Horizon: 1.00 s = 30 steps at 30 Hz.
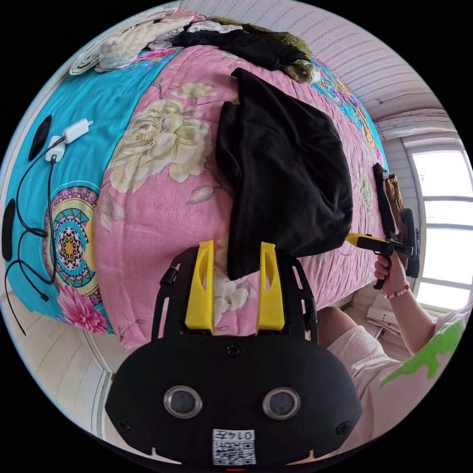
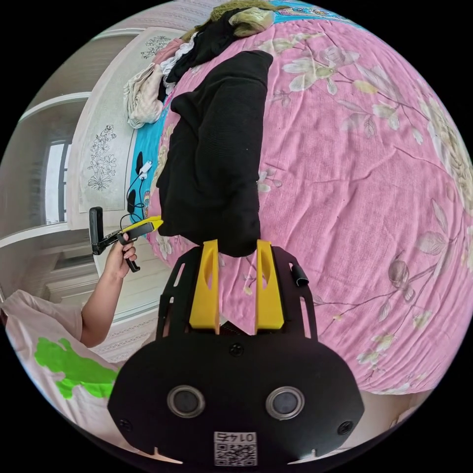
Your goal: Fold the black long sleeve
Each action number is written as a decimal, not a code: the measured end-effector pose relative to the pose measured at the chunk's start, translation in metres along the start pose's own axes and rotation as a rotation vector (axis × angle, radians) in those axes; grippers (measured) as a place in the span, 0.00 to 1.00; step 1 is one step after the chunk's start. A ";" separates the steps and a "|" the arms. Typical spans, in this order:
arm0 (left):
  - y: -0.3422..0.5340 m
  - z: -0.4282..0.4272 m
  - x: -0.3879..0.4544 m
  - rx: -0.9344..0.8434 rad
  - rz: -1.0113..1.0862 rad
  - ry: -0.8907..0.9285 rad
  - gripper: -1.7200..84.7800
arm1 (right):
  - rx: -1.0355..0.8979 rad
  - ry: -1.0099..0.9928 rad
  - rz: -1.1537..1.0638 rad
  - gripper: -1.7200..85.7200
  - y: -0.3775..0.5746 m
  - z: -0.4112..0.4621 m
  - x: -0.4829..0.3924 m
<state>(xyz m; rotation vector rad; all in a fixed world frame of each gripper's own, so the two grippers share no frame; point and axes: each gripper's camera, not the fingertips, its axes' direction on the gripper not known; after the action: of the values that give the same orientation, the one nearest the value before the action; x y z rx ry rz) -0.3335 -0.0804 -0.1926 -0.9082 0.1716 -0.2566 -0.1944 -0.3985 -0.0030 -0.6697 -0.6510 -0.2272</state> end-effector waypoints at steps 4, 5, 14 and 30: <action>-0.011 0.002 -0.004 0.065 -0.003 0.047 0.17 | -0.006 0.001 0.007 0.12 -0.016 -0.005 -0.002; -0.013 0.004 -0.003 0.062 0.004 0.052 0.16 | -0.006 0.004 0.003 0.11 -0.019 -0.008 -0.003; -0.014 0.020 -0.012 -0.042 0.040 0.058 0.16 | -0.007 -0.069 0.039 0.08 -0.039 -0.036 0.002; -0.175 -0.004 -0.021 0.136 0.203 0.051 0.16 | 0.156 -0.088 -0.106 0.17 -0.143 -0.143 -0.011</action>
<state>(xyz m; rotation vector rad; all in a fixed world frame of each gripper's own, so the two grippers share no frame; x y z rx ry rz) -0.3807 -0.1801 -0.0545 -0.7438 0.2882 -0.1008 -0.1898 -0.5998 -0.0231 -0.4984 -0.7808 -0.2432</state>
